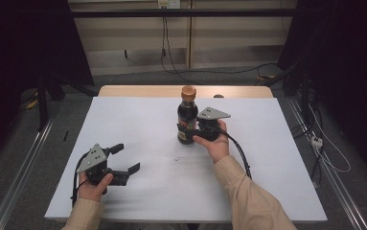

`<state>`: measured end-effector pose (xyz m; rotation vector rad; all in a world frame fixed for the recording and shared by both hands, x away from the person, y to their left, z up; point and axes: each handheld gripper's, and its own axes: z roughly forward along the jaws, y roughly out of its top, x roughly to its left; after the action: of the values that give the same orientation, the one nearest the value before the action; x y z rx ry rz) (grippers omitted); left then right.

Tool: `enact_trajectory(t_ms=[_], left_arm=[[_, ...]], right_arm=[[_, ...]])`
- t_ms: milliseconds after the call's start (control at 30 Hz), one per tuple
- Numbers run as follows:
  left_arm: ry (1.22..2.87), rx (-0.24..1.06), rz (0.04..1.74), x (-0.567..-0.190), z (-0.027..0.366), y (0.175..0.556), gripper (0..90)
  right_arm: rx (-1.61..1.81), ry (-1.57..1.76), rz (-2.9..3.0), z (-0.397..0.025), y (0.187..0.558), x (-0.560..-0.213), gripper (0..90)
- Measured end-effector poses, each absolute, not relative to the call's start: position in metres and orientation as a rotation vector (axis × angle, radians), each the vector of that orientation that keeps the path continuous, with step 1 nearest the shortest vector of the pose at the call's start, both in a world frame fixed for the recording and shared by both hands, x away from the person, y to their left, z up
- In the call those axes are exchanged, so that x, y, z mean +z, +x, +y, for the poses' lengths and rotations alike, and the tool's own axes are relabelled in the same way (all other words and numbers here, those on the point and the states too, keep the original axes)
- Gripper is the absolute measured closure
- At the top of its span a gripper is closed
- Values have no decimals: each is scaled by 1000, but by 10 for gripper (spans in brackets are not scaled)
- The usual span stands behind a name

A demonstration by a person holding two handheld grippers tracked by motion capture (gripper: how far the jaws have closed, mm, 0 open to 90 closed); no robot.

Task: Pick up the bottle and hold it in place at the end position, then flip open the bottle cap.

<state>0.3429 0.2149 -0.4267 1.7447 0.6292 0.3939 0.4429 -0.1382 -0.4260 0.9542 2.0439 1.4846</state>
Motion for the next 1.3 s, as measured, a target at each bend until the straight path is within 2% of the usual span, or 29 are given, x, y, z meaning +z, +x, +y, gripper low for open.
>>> enact_trajectory(t_ms=[733,900,1300], left_arm=[[1758,337,634,-396,196,362,46],[1771,291,637,-388,185,369,47],[1801,278,626,-370,162,391,48]], right_arm=[[1543,848,2103,-146,449,-428,303],[1545,847,2104,-146,449,-428,302],[1541,853,2101,-146,449,-428,302]])
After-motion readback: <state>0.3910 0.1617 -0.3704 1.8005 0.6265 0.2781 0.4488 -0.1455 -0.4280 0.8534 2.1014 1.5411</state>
